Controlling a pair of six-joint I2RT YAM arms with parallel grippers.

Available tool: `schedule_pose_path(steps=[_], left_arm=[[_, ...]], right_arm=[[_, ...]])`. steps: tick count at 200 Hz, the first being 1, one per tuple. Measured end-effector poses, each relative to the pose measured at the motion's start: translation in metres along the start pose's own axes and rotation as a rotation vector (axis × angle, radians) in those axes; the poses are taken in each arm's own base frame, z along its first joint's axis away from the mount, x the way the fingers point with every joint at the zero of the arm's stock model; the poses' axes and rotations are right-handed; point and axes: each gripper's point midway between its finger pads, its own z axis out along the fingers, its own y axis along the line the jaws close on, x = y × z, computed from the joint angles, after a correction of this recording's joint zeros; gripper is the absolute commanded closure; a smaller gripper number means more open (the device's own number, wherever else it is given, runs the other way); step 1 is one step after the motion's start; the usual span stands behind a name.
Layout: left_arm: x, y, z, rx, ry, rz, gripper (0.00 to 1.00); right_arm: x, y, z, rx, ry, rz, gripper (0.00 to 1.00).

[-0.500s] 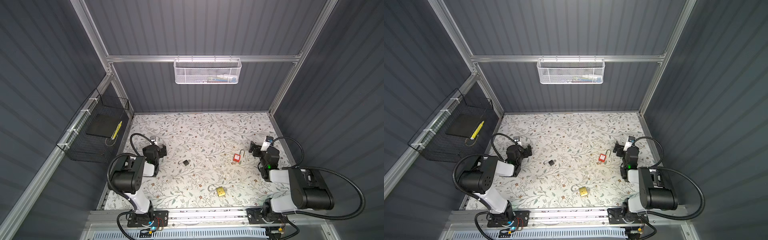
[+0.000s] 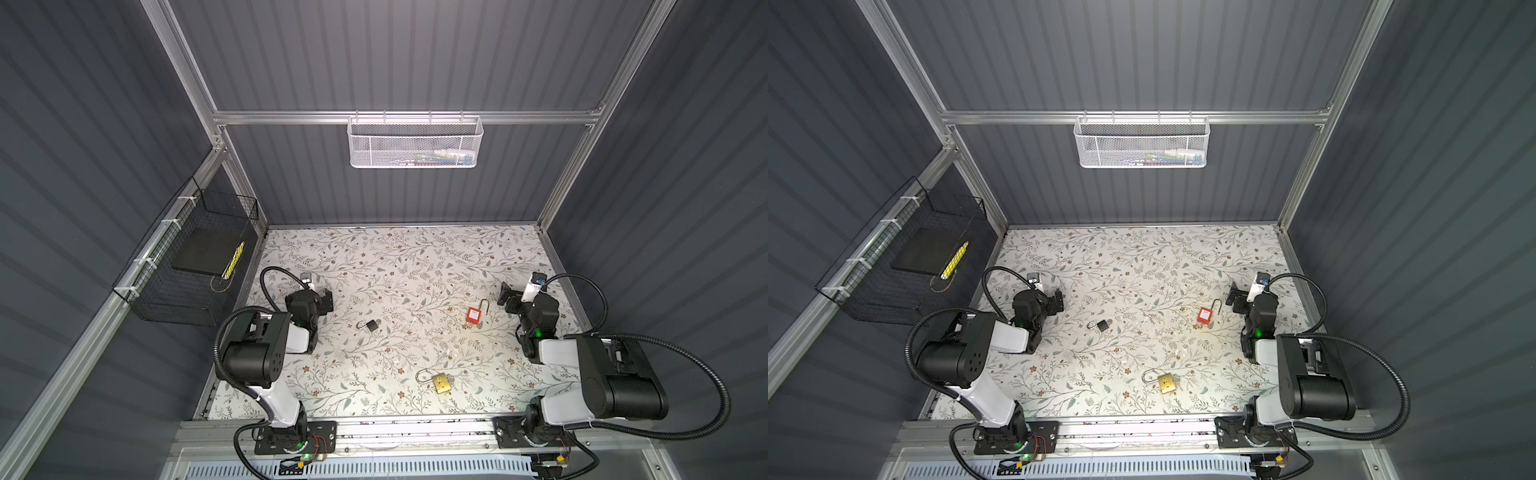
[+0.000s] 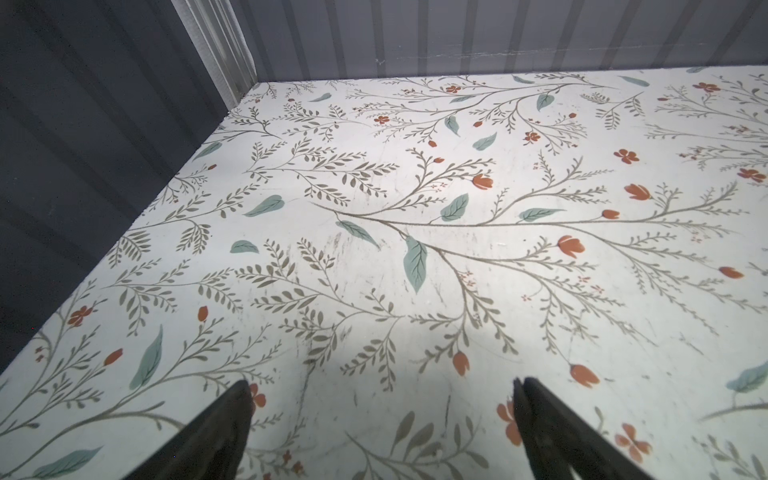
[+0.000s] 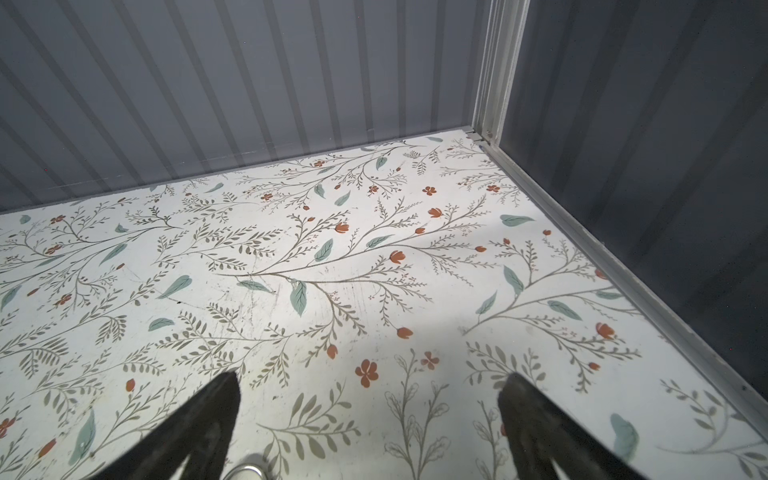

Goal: Lock with the key

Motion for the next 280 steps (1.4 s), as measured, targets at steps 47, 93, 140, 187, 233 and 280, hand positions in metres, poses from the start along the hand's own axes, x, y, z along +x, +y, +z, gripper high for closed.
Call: schedule_pose_path(steps=[47,93,140,187,233,280], left_arm=[[0.0,0.0,0.0,0.0,0.0,0.0,0.0],[0.0,0.0,0.0,0.0,0.0,0.0,0.0],[0.001,0.0,0.001,0.018,0.006,-0.005,0.0],[0.001,0.001,0.001,0.016,0.005,-0.006,0.0],[-0.035,0.01,-0.017,-0.02,-0.005,-0.015,0.0],[-0.125,0.006,-0.049,0.018,-0.068,-0.152,0.0]], right_arm=[[0.0,0.0,0.0,0.0,0.0,0.0,0.01],[0.0,0.0,0.0,0.0,0.0,0.0,0.01],[0.0,0.0,0.0,0.0,0.0,0.0,0.01],[0.0,0.0,0.0,0.0,0.002,0.0,0.01],[-0.011,0.01,-0.008,-0.052,-0.014,-0.027,0.01],[-0.075,0.031,-0.034,-0.099,-0.101,-0.037,0.01]])
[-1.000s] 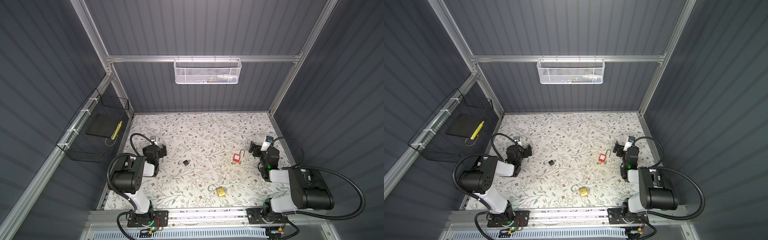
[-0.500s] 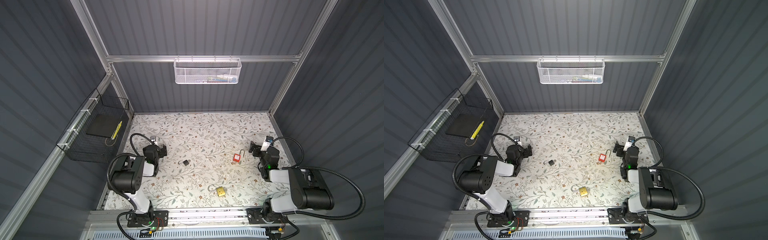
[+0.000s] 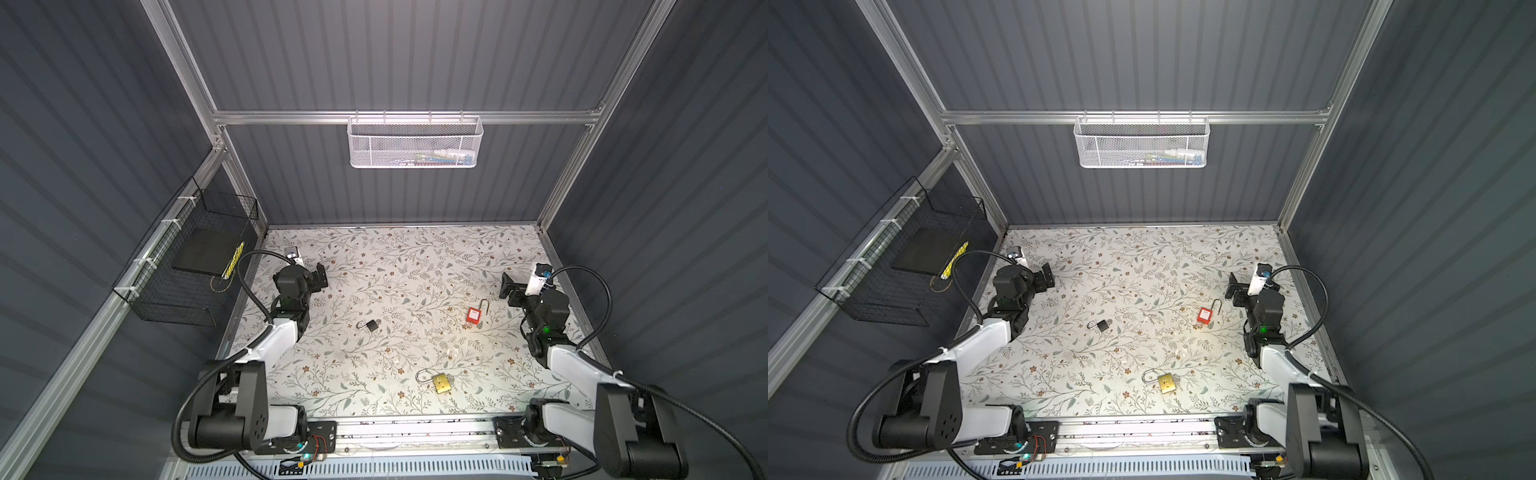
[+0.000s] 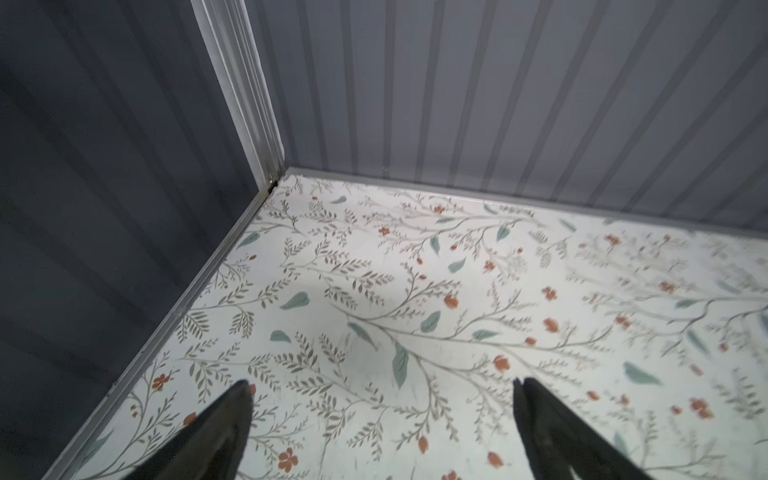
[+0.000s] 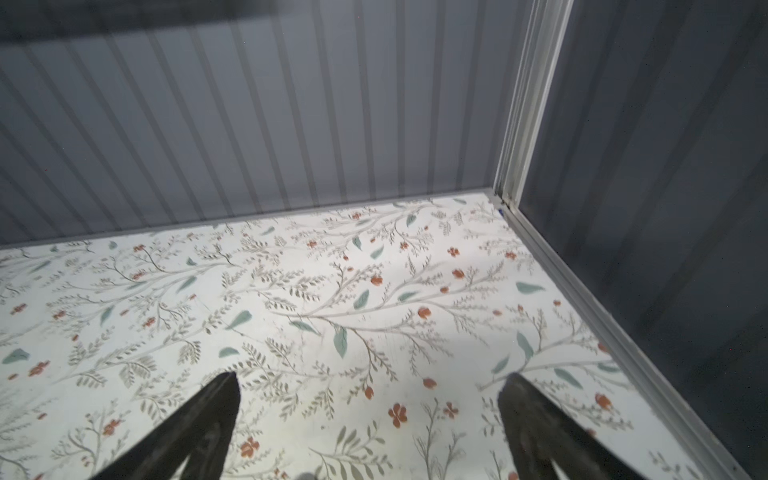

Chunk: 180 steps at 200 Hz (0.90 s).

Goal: Lock with the key

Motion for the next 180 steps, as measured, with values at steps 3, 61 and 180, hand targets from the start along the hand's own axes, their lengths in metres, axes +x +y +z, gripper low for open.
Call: schedule_pose_path(steps=[3,61,180], left_arm=[[-0.002,-0.001,-0.002,0.002,0.004,-0.009,0.0],[0.038,-0.053,-0.049,0.129,0.279,-0.118,0.0],[0.131,-0.116,-0.117,0.385,0.744,-0.429,0.0]], right_arm=[[-0.005,0.002,-0.001,-0.005,-0.006,0.001,0.01],[-0.045,0.062,-0.04,-0.135,0.069,0.038,0.01],[0.112,0.237,-0.109,-0.688,0.631,-0.106,0.01]])
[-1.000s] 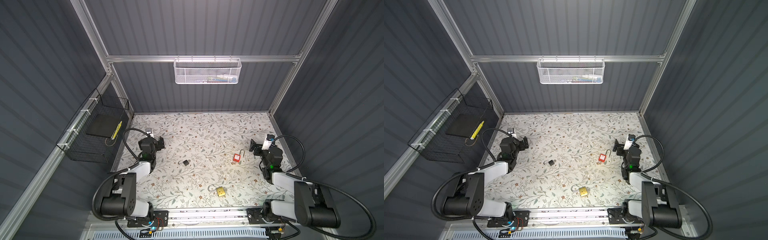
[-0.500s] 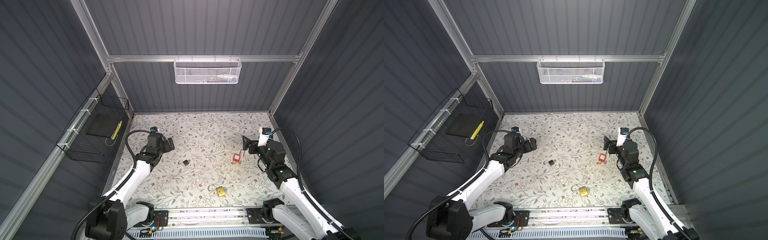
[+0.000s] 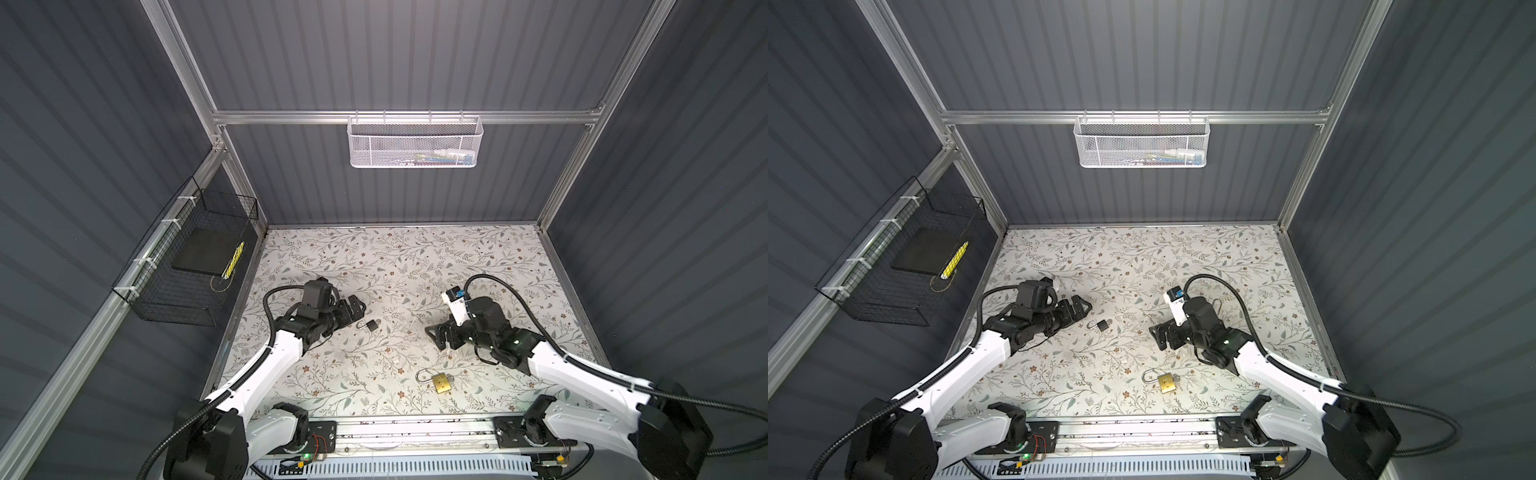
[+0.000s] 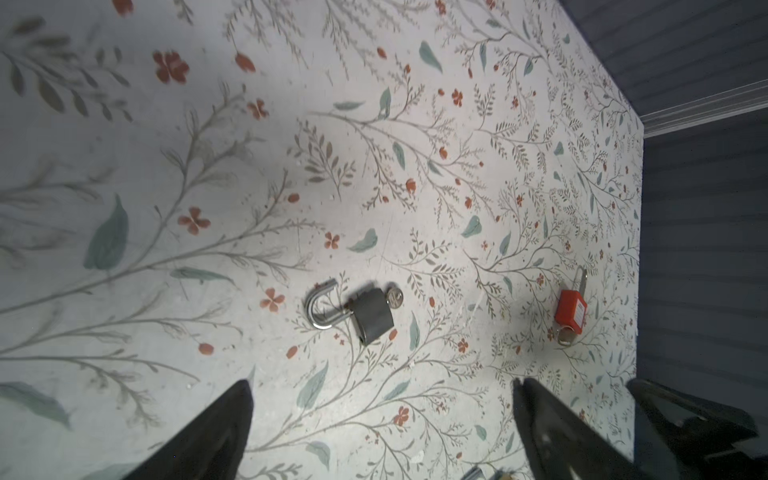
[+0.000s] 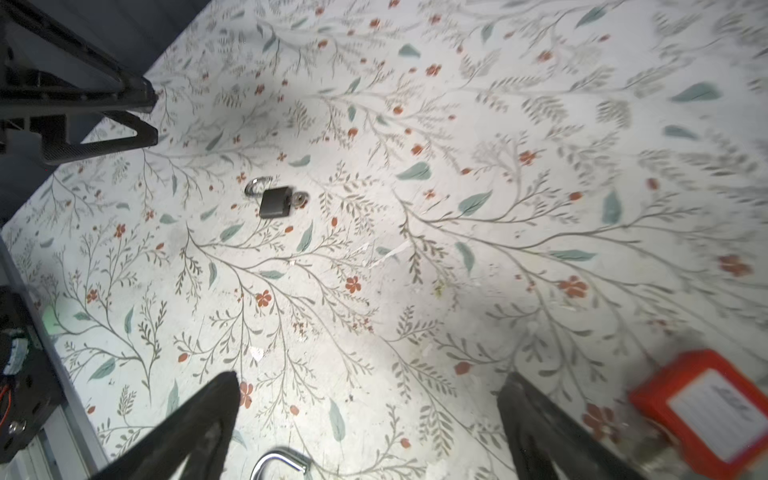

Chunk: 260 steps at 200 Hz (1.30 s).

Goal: Lock with the key

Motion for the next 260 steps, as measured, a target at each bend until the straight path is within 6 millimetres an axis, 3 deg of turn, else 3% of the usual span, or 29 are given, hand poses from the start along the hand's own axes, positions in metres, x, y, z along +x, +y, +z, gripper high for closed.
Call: schedule_pose_path(steps=[29,48,76,99,174,233,260], left_arm=[[0.011,-0.001,0.006,0.023,0.05,-0.047,0.0],[0.019,-0.001,0.016,0.047,0.085,-0.077,0.0],[0.046,0.011,0.039,0.039,0.18,-0.124,0.0],[0.059,0.015,0.052,0.042,0.232,-0.145,0.0],[0.033,-0.011,0.082,0.108,0.224,-0.114,0.0],[0.005,-0.022,0.104,0.072,0.202,-0.061,0.0],[-0.002,-0.024,0.109,0.058,0.196,-0.046,0.0]], right_arm=[[0.002,0.0,0.023,-0.012,0.025,-0.002,0.01],[-0.011,0.004,0.033,-0.026,0.006,-0.012,0.01],[-0.032,0.011,0.042,-0.048,-0.026,-0.029,0.01],[-0.038,0.012,0.044,-0.051,-0.039,-0.038,0.01],[-0.021,0.01,0.046,-0.061,-0.017,-0.05,0.01],[0.001,0.036,0.045,-0.246,-0.071,-0.174,0.01],[-0.002,0.044,0.048,-0.294,-0.097,-0.22,0.01]])
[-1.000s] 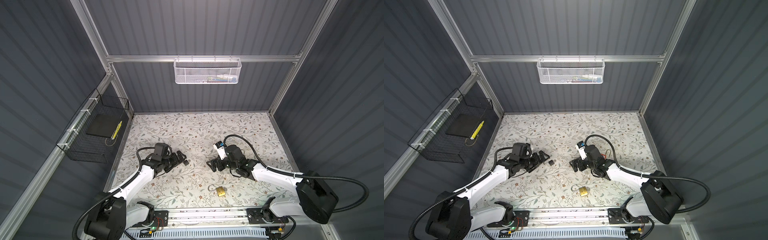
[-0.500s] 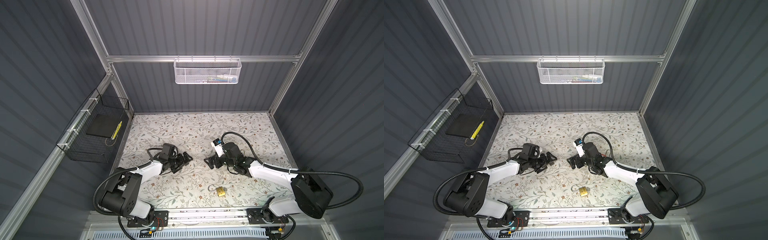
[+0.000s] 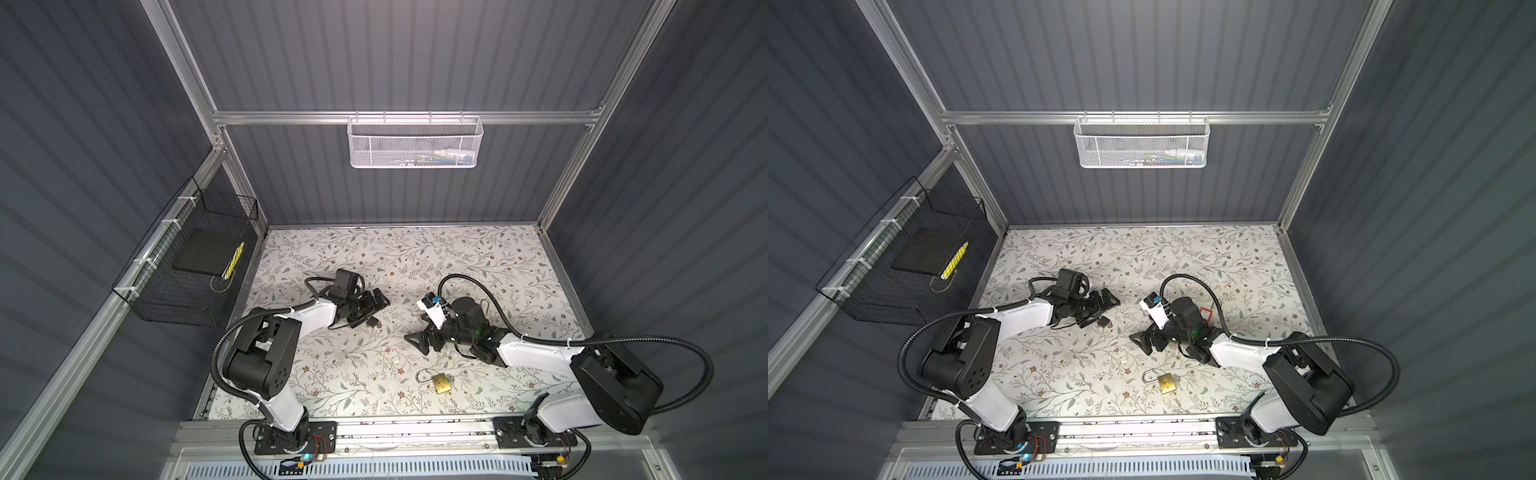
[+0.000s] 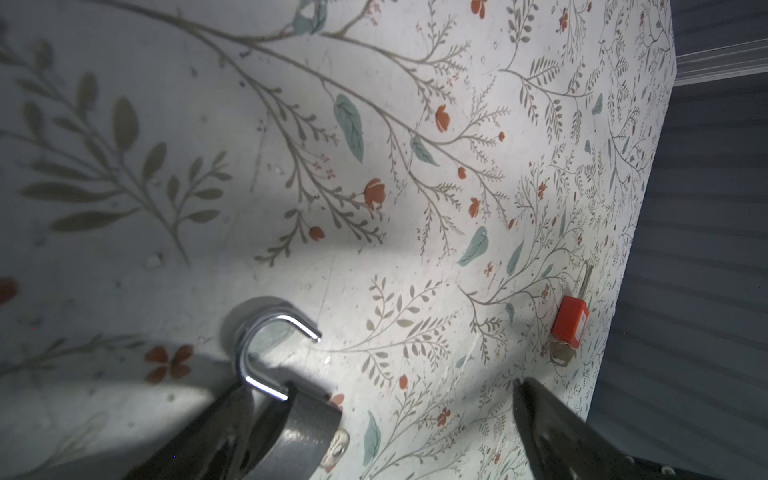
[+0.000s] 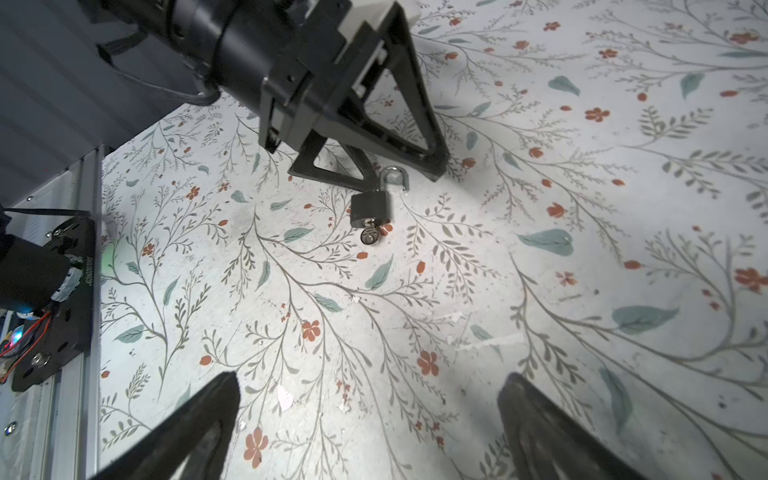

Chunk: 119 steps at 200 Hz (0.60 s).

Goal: Lock with the key

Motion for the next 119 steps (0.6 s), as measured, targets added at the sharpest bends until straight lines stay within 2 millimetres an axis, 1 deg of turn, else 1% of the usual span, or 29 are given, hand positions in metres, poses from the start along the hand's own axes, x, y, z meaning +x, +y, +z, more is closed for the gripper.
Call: schedule_pose_path(steps=[19,39,53,65,86,106,119], left_arm=[[-0.001,0.005,-0.003,-0.034,-0.013,0.005,0.0],[-0.003,0.007,-0.015,-0.06,-0.033,0.012,0.0],[-0.009,0.005,-0.029,-0.057,-0.058,0.012,0.0],[-0.018,0.004,-0.044,-0.049,-0.092,0.005,0.0],[-0.034,0.009,-0.073,-0.035,-0.163,-0.014,0.0],[-0.039,0.018,-0.093,-0.042,-0.199,-0.031,0.0],[-0.036,0.022,-0.099,-0.049,-0.198,-0.031,0.0]], right_arm=[[0.002,0.0,0.008,-0.01,0.008,-0.012,0.01],[0.006,0.003,0.021,-0.007,0.025,-0.03,0.01],[0.008,0.005,0.031,0.002,0.034,-0.044,0.01],[0.011,0.007,0.039,0.01,0.042,-0.055,0.02],[0.012,0.008,0.053,0.023,0.051,-0.067,0.07],[0.007,0.008,0.067,0.032,0.046,-0.078,0.14],[0.002,0.008,0.076,0.041,0.04,-0.088,0.18]])
